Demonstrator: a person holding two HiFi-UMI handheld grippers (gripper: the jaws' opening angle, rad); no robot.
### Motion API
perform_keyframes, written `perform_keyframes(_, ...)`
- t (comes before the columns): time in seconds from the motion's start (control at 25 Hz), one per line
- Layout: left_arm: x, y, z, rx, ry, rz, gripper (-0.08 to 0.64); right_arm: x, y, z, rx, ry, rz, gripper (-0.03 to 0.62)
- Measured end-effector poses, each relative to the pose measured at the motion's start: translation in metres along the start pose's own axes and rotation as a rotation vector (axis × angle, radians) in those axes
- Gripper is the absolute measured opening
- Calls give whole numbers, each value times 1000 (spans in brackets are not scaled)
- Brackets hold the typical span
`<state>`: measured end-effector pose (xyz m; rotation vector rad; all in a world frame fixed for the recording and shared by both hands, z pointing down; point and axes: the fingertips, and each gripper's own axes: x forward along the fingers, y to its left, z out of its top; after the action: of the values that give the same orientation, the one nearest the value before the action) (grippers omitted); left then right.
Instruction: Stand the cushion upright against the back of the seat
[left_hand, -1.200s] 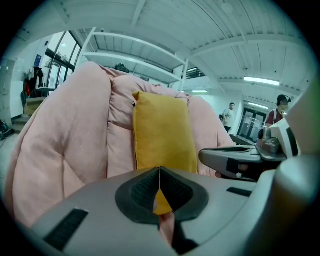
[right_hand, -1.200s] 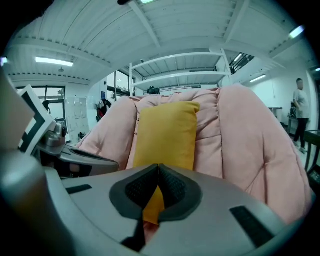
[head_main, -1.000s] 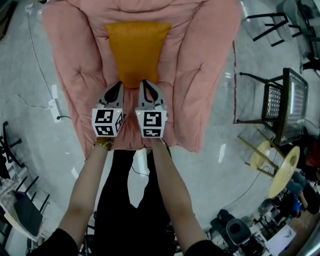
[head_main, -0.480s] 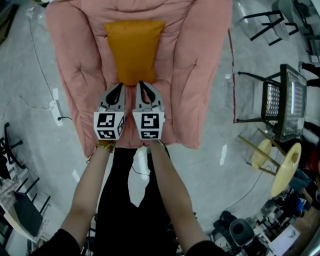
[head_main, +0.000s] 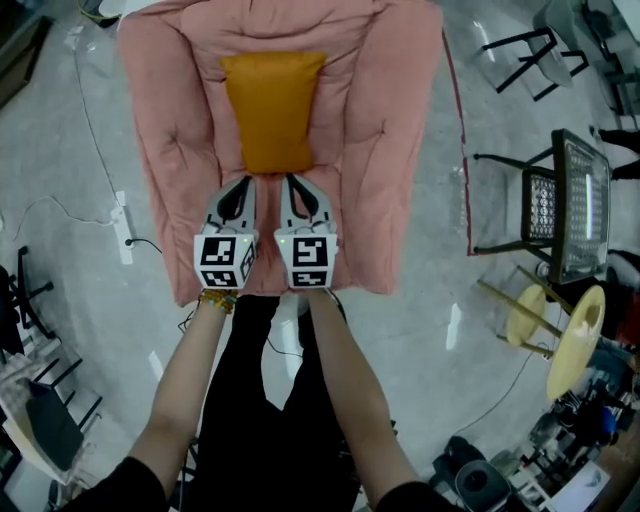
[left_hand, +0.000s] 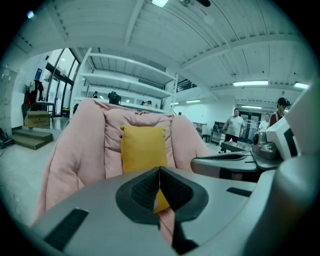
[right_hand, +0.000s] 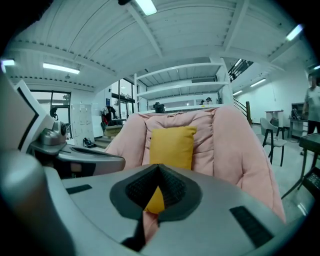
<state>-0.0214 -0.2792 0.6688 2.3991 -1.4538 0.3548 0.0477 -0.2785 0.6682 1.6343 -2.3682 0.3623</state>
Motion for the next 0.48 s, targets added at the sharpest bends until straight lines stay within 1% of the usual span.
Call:
perform_keyframes(0.12, -24, -12, 13, 9, -6, -2, 12, -23, 7, 17, -6, -6, 17, 15)
perform_keyframes(0.24, -49, -25, 34, 24, -16, -3, 12, -47, 14, 40, -27, -16, 32, 15)
perform_keyframes(0.48, -97, -51, 74, 19, -37, 15, 12, -99, 29, 82, 2, -32, 56, 15)
